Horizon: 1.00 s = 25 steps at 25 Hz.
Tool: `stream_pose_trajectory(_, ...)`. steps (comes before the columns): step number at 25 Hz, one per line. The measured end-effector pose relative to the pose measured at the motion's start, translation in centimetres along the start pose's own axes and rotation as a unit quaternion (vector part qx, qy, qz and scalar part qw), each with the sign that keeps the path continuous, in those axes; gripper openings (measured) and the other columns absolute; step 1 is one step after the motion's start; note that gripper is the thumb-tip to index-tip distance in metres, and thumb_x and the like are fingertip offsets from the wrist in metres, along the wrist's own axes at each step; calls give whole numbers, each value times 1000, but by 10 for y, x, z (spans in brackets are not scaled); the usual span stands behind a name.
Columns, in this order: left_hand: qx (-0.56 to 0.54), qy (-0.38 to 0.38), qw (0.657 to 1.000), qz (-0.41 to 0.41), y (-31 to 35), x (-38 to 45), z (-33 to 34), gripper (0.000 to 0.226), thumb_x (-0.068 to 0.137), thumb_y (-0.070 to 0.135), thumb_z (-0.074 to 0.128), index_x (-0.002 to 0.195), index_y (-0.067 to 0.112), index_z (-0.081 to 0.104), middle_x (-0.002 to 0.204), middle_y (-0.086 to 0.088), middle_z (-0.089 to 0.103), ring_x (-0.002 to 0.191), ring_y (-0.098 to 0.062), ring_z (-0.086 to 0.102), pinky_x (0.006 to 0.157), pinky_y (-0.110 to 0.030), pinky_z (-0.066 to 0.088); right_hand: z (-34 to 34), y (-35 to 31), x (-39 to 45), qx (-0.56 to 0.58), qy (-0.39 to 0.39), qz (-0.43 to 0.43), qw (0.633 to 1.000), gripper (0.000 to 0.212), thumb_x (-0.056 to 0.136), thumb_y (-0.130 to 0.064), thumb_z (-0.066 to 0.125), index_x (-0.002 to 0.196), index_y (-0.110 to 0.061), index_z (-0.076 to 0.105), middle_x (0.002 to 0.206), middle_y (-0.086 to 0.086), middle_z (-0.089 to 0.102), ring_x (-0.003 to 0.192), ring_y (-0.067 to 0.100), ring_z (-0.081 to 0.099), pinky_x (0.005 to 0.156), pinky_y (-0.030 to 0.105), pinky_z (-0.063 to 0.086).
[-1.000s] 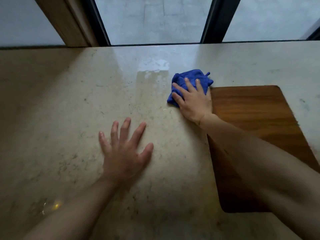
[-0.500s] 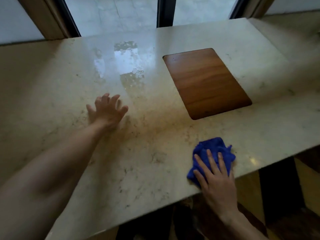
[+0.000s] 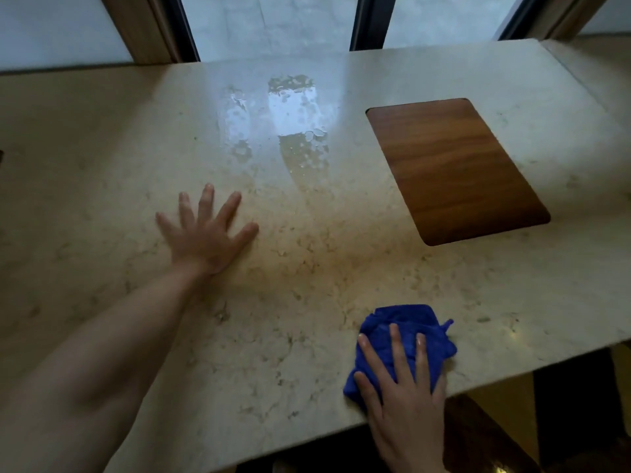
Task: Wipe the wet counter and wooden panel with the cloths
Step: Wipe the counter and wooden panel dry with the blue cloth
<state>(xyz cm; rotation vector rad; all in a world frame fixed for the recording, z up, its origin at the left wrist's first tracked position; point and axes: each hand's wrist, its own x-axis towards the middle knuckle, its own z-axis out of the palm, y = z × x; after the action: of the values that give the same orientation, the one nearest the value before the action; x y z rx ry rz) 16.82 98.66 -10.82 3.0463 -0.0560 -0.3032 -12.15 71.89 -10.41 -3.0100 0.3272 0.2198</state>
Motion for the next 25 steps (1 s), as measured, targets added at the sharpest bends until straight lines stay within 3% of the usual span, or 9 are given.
stream_pose_trajectory(7, 5, 28, 1000, 0, -2, 5, 2, 83, 77, 90, 1, 152, 55, 2, 169, 2, -1, 152, -40, -2, 112, -75, 0, -6, -57, 184, 26, 15, 4, 1000, 62, 95, -72, 8, 153, -51, 7, 167, -1, 3, 151, 38, -2, 109, 76, 3)
stream_pose_trajectory(10, 18, 27, 999, 14, -1, 0, 2, 81, 82, 88, 10, 153, 51, 14, 168, -3, 12, 151, -43, 10, 110, -77, 8, -23, -71, 280, 13, 48, 11, 999, 63, 95, -70, 13, 154, -48, 11, 167, 4, 7, 150, 43, 4, 108, 78, 5)
stream_pose_trajectory(13, 19, 14, 1000, 21, 0, 3, 2, 79, 84, 85, 21, 153, 46, 28, 166, -5, 21, 149, -45, 19, 108, -78, 13, -50, -88, 402, 28, 0, 24, 999, 61, 94, -70, 11, 152, -53, 0, 167, -1, -7, 151, 38, -10, 111, 73, -5)
stream_pose_trajectory(19, 28, 97, 994, 40, 3, 3, 1, 80, 73, 81, 49, 141, 39, 53, 156, -10, 42, 141, -48, 36, 107, -78, 20, -93, -126, 622, 64, -13, 34, 997, 61, 93, -69, 17, 152, -53, 13, 167, -4, -4, 151, 37, -11, 111, 71, -10)
stream_pose_trajectory(22, 34, 104, 993, 38, 1, 5, 5, 81, 72, 82, 50, 141, 40, 52, 155, -10, 43, 140, -49, 37, 105, -78, 22, -100, -153, 678, 68, -10, 9, 998, 58, 93, -65, 20, 150, -54, 20, 167, -6, 2, 152, 34, -8, 112, 69, -10)
stream_pose_trajectory(25, 25, 67, 997, 30, 0, 4, 4, 83, 76, 83, 46, 148, 42, 42, 161, -8, 32, 146, -48, 26, 107, -80, 16, -101, -165, 691, 61, -16, -25, 998, 58, 92, -62, 20, 150, -53, 21, 167, -6, 8, 152, 34, -5, 113, 68, -8)
